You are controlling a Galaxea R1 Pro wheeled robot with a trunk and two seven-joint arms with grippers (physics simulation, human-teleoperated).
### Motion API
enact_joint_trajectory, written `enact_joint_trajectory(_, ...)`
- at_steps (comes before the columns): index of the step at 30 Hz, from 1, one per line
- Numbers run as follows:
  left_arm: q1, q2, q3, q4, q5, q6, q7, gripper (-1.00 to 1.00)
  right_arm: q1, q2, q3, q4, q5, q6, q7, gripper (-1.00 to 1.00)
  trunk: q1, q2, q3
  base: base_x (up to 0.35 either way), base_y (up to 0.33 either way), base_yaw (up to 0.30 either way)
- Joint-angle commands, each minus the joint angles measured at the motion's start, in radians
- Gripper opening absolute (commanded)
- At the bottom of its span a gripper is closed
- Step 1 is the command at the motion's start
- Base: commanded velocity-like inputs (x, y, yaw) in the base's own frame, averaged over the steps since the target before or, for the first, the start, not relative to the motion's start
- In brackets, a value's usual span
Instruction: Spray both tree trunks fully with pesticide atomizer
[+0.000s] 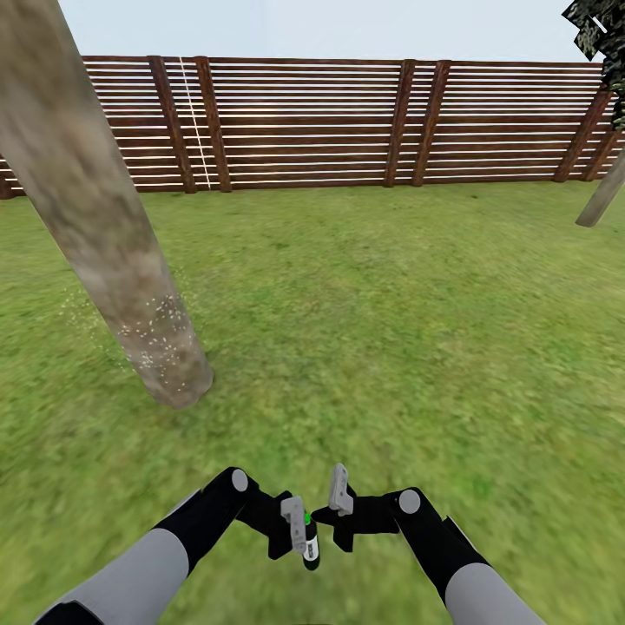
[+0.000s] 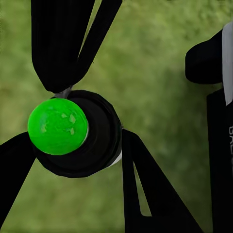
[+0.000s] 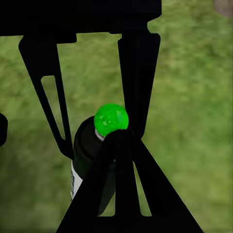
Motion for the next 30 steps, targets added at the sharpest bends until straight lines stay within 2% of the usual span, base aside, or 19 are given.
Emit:
enact_joint_trajectory(1,0.000,0.000,0.001,0.000,0.002,0.000,0.000,-1.00,0.000,0.000,0.000,0.000,0.000,0.000,0.000,-1.00,0.000,0.000,0.000,0.000,0.000,0.000)
enact_joint_trajectory(5,0.000,0.000,0.000,0.000,0.057,-0.001,-0.001,-1.00,0.000,0.000,0.000,0.000,0.000,0.000,0.000,-1.00,0.000,0.000,0.000,0.000,0.000,0.000)
enact_joint_trajectory(18,-0.001,0.010,0.001,0.007,0.058,-0.003,-0.002,-1.00,0.000,0.000,0.000,0.000,0.002,0.000,0.000,-1.00,0.000,0.000,0.000,0.000,0.000,0.000)
enact_joint_trajectory(20,-0.001,0.030,0.000,0.011,0.056,-0.003,-0.002,-1.00,0.000,0.000,0.000,0.000,0.002,0.000,0.000,-1.00,0.000,0.000,0.000,0.000,0.000,0.000)
enact_joint_trajectory(23,-0.002,0.075,-0.001,0.012,0.054,-0.002,-0.002,-1.00,0.000,0.000,0.000,0.000,0.001,0.000,0.000,-1.00,0.000,0.000,0.000,0.000,0.000,0.000)
enact_joint_trajectory(27,-0.002,0.161,-0.002,0.016,0.051,-0.002,-0.004,-1.00,0.000,-0.001,0.000,0.000,0.002,0.000,0.001,-1.00,0.000,0.000,0.000,0.000,0.000,0.000)
enact_joint_trajectory(29,-0.001,0.225,-0.003,0.017,0.052,-0.004,-0.007,-1.00,0.000,-0.004,-0.001,0.000,0.002,-0.001,0.003,-1.00,0.000,0.000,0.000,0.000,0.000,0.000)
enact_joint_trajectory(30,0.000,0.249,-0.003,0.017,0.052,-0.004,-0.008,-1.00,0.000,-0.005,-0.001,0.000,0.002,-0.001,0.004,1.00,0.000,0.000,0.000,0.000,0.000,0.000)
